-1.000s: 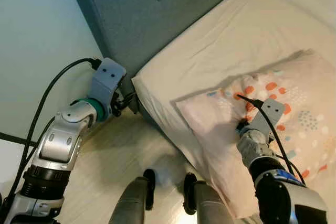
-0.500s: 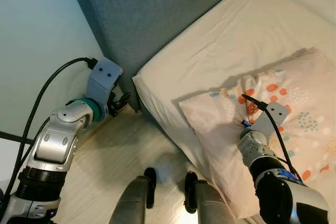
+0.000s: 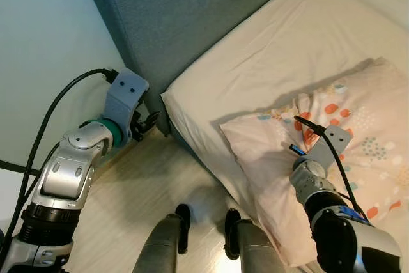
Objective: Clean up the room
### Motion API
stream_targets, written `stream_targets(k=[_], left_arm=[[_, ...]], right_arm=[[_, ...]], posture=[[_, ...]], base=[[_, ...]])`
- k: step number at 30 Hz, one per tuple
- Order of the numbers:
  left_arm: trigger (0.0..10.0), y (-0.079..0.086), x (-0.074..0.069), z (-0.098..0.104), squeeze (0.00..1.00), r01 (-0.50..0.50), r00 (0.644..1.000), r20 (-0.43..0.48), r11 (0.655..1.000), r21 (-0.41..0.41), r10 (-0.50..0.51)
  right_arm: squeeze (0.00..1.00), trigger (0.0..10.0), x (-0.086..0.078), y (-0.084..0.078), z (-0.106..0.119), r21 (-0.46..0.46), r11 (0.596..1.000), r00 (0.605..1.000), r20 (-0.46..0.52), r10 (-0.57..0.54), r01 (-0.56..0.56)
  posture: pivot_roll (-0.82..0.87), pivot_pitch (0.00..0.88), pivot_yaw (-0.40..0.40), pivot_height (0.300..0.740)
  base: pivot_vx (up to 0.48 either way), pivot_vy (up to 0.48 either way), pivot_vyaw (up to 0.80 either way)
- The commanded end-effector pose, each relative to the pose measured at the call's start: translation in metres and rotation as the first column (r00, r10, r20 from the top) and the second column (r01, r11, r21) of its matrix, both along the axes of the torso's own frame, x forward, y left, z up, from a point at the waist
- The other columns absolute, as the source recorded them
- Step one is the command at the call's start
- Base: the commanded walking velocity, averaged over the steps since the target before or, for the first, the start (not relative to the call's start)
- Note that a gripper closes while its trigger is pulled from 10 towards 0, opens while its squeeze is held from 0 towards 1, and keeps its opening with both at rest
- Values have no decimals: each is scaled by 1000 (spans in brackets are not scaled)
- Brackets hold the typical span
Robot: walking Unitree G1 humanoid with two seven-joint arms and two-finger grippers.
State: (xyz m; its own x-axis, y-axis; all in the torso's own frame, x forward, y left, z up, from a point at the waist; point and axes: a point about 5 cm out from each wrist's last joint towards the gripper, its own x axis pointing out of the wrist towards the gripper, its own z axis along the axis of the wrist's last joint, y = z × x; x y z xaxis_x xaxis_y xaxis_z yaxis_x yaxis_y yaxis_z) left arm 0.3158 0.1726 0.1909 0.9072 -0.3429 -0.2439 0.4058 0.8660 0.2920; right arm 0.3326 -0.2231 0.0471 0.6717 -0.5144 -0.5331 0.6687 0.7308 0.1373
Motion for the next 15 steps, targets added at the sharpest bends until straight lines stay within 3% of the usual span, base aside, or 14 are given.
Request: stream_targets(k=[1, 8, 9, 11, 13, 14, 15], left_arm=[[10000, 2, -2, -4, 0, -5, 1000, -24, 1000, -1, 5], [10000, 1, -1, -4, 0, -2, 1000, -18, 1000, -5, 2], [10000, 0, -1, -2, 0, -1, 1000, -11, 1000, -11, 0], [10000, 0, -1, -2, 0, -1, 1000, -11, 1000, -11, 0], [10000, -1, 0, -1, 0, -2, 1000, -6, 1000, -16, 2], [10000, -1, 0, -1, 0, -2, 1000, -6, 1000, -16, 2], [10000, -1, 1, -1, 0, -4, 1000, -3, 1000, -18, 4]], right_arm=[[0, 0, -17, 2, -23, 56, 998, 996, -90, -10, 15], [0, 0, -13, 4, -19, 78, 997, 998, -57, -1, 5], [0, 0, -5, 8, -12, 127, 992, 1000, 12, 12, -13], [0, 0, -5, 8, -12, 127, 992, 1000, 12, 12, -13], [0, 0, 5, 13, -1, 180, 982, 994, 108, 33, -53], [0, 0, 5, 13, -1, 180, 982, 994, 108, 33, -53], [0, 0, 18, 19, 15, 203, 971, 972, 222, 80, -126]], posture=[[134, 342, 105, 740], [128, 336, 102, 740], [125, 330, 96, 740], [125, 330, 96, 740], [122, 328, 93, 740], [122, 328, 93, 740], [111, 322, 89, 740]], base=[[0, 0, 0], [0, 0, 0], [0, 0, 0], [0, 0, 0], [0, 0, 0], [0, 0, 0], [0, 0, 0]])
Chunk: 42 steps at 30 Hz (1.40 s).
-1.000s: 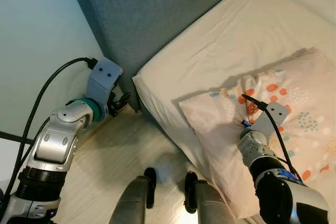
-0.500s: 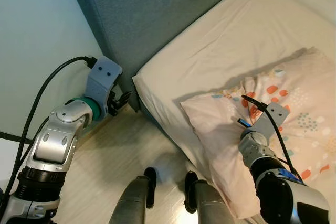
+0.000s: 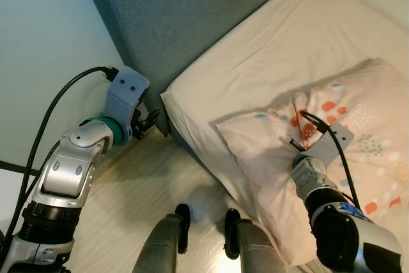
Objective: Clean up the room
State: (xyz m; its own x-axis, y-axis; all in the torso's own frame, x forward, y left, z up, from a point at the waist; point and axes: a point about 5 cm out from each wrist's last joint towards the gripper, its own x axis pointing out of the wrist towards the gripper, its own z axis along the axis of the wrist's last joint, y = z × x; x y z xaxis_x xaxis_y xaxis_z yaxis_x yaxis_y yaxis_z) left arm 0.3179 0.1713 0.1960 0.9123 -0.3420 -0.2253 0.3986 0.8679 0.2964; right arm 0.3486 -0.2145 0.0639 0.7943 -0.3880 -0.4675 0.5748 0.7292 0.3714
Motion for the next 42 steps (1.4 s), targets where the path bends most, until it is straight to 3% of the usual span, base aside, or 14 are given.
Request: stream_targets(k=[1, 2, 3, 4, 5, 6, 9, 13, 19, 21, 23, 24, 35, 42], left_arm=[[10000, 0, -1, -6, 0, -4, 1000, -20, 1000, -16, 3], [10000, 0, -1, -6, 0, -5, 1000, -19, 1000, -18, 5], [10000, -1, 0, -7, 0, -6, 1000, -17, 1000, -20, 6], [10000, -1, 0, -7, 0, -6, 1000, -17, 1000, -20, 6], [10000, -1, 0, -7, 0, -7, 1000, -17, 1000, -21, 6], [10000, -2, 1, -7, 0, -7, 1000, -14, 1000, -25, 7], [10000, -3, 2, -6, 0, -9, 1000, -7, 999, -33, 9], [10000, -4, 2, -5, 0, -11, 1000, -3, 999, -37, 11], [10000, -4, 3, -6, 0, -14, 1000, 0, 999, -40, 14], [10000, -4, 2, -6, 0, -14, 1000, 1, 999, -42, 14], [10000, -4, 2, -6, 0, -14, 1000, 2, 999, -43, 14], [10000, -6, 1, -7, 0, -12, 1000, 2, 999, -48, 12], [10000, -10, 0, -10, 0, -1, 1000, 1, 998, -58, 1], [10000, -10, 0, -10, 0, 0, 1000, 3, 998, -57, 0]], right_arm=[[0, 0, 9, 15, 9, 68, 994, 991, 107, 80, -88], [0, 0, 19, 22, 24, 79, 986, 971, 200, 131, -150], [0, 1373, 29, 31, 41, 71, 972, 935, 297, 194, -224], [0, 1373, 29, 31, 41, 71, 972, 935, 297, 194, -224], [0, 1373, 34, 36, 52, 62, 961, 907, 352, 230, -268], [0, 10000, 39, 43, 64, 47, 946, 871, 407, 276, -322], [0, 10000, 49, 59, 89, 10, 905, 786, 500, 364, -425], [0, 10000, 52, 68, 99, -20, 885, 748, 527, 404, -464], [0, 10000, 48, 60, 86, -131, 906, 812, 405, 420, -403], [0, 10000, 42, 50, 72, -262, 894, 852, 294, 433, -364], [0, 10000, 40, 47, 69, -292, 886, 858, 270, 437, -360], [1000, 10000, 34, 37, 59, -400, 846, 878, 172, 446, -352], [1000, 10000, 26, 19, 45, -558, 750, 912, -29, 410, -355], [1000, 10000, 23, 21, 35, -543, 763, 924, -69, 376, -351]], posture=[[111, 322, 89, 740], [102, 317, 84, 740], [98, 314, 81, 740], [98, 314, 81, 740], [98, 314, 81, 740], [92, 310, 77, 740], [91, 309, 74, 740], [83, 305, 67, 740], [77, 299, 63, 740], [73, 290, 61, 740], [73, 290, 61, 740], [62, 280, 63, 740], [56, 270, 55, 740], [62, 268, 56, 740]], base=[[0, 0, 0], [0, 0, 0], [0, 0, 0], [0, 0, 0], [0, 0, 0], [0, 0, 0], [0, 0, 0], [0, 0, 0], [0, 0, 0], [0, 0, 0], [0, 0, 0], [0, 0, 0], [0, 0, 0], [0, 0, 0]])
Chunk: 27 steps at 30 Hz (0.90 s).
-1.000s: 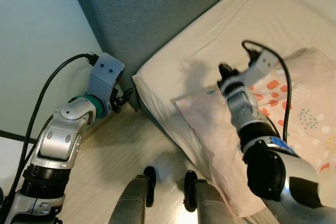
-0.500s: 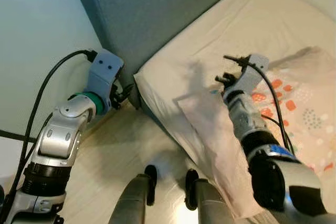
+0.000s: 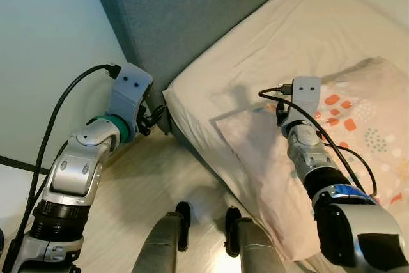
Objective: Clean up the room
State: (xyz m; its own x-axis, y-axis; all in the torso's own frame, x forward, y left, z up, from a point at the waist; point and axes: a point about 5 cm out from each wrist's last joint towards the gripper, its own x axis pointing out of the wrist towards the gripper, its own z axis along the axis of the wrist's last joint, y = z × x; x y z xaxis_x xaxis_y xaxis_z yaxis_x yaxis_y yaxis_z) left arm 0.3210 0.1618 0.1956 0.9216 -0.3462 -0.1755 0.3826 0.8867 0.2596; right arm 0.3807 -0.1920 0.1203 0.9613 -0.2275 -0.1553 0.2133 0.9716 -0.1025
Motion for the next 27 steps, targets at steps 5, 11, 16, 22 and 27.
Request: stream_targets(k=[5, 11, 16, 22, 27], left_arm=[[10000, 0, -4, -9, 0, 7, 1000, -30, 1000, 3, -7], [10000, 0, -5, -9, 0, 8, 1000, -30, 1000, 4, -8], [10000, 1, -5, -9, 0, 6, 1000, -30, 1000, 5, -5], [10000, 4, -7, -9, 0, -1, 999, -33, 1000, 11, 2], [10000, 8, -10, -7, 0, -7, 999, -36, 1000, 18, 8]], right_arm=[[1000, 10000, -15, 3, -33, -19, 999, 990, -134, -46, 44], [0, 10000, -22, -1, -44, -72, 993, 976, -187, -108, 96], [0, 10000, -28, -7, -52, -105, 984, 961, -224, -165, 145], [0, 10000, -43, -6, -77, 73, 978, 922, -354, -157, 194], [0, 4196, -47, 4, -88, 225, 959, 911, -406, -65, 169]], posture=[[66, 268, 56, 740], [71, 271, 53, 740], [77, 276, 53, 740], [98, 290, 59, 740], [117, 299, 66, 740]], base=[[0, 0, 0], [0, 0, 0], [0, 0, 0], [0, 0, 0], [0, 0, 0]])
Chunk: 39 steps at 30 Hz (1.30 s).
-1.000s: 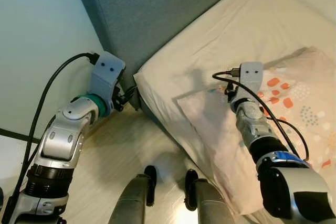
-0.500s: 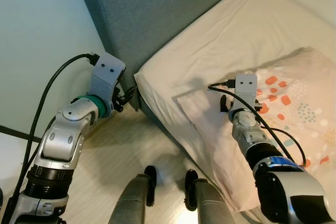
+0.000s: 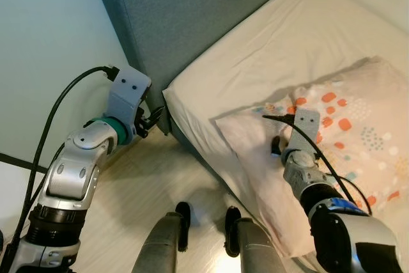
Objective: Clean up the room
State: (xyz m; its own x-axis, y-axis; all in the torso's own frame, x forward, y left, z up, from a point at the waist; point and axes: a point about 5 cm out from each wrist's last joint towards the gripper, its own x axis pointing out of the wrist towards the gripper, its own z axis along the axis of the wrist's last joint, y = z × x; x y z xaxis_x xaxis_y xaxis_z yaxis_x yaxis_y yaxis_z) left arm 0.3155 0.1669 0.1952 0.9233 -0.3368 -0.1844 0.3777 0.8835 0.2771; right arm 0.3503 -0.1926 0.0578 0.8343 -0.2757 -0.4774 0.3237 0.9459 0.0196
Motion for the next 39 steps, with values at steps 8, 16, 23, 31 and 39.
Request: stream_targets(k=[8, 16, 23, 31, 39], left_arm=[[10000, 4, -5, -7, 0, -9, 999, -37, 1000, -2, 9], [10000, 3, -5, -6, 0, -8, 999, -38, 1000, -5, 8], [10000, 3, -4, -5, 0, -8, 999, -36, 1000, -5, 8], [10000, 3, -3, -5, 0, -9, 999, -35, 1000, -4, 9], [10000, 3, -3, -4, 0, -10, 999, -32, 1000, -4, 10]], right_arm=[[0, 0, -16, -5, -22, 60, 998, 995, -99, -17, 23], [0, 0, -16, -13, -20, 74, 996, 995, -87, -52, 58], [0, 0, -16, -15, -20, 142, 984, 992, -71, -101, 110], [0, 0, -14, -10, -18, 292, 946, 990, -43, -132, 138], [0, 0, -6, -5, -9, 488, 861, 983, 32, -180, 141]], posture=[[115, 305, 64, 740], [110, 304, 66, 740], [112, 302, 70, 740], [110, 301, 71, 740], [110, 302, 70, 740]], base=[[0, 0, 0], [0, 0, 0], [0, 0, 0], [0, 0, 0], [0, 0, 0]])
